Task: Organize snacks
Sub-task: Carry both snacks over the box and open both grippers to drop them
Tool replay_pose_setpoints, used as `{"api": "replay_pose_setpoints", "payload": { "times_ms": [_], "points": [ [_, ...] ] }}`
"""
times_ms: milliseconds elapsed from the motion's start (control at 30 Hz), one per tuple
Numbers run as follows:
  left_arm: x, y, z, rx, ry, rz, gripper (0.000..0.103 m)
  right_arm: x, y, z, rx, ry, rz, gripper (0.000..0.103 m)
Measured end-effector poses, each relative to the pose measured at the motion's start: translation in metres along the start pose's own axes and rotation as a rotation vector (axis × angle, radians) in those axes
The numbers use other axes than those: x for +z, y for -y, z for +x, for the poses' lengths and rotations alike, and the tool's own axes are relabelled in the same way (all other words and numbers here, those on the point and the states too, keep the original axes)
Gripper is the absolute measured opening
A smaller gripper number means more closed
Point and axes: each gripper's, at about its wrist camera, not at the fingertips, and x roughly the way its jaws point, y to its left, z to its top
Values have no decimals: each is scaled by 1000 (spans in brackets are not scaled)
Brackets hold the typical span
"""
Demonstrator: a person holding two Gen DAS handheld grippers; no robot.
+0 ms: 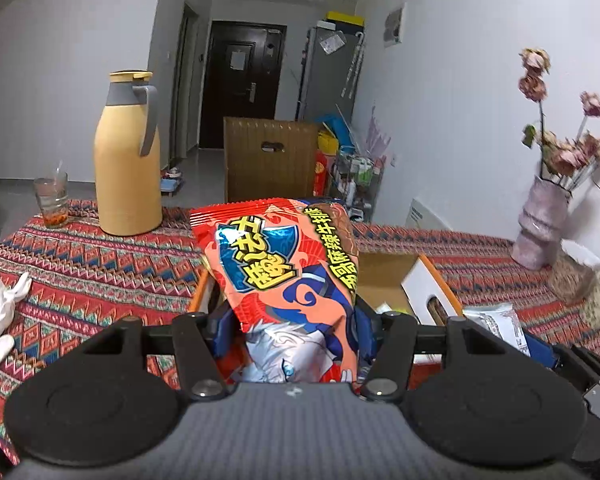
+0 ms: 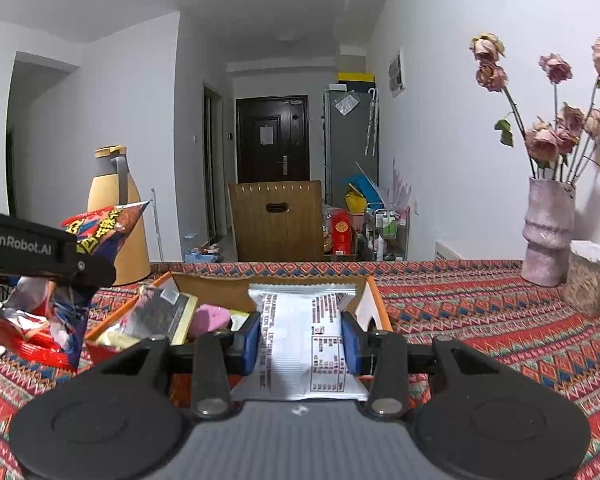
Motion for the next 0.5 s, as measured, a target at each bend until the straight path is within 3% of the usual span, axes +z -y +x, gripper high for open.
{"api": "replay_pose_setpoints", "payload": {
  "times_ms": [333, 500],
  "points": [
    [23, -11, 47, 22, 0, -51, 58, 20, -9, 53, -13, -17, -18, 40],
    [19, -11, 74, 25, -12, -54, 58, 22, -7, 82, -33, -22, 0, 40]
  ]
}}
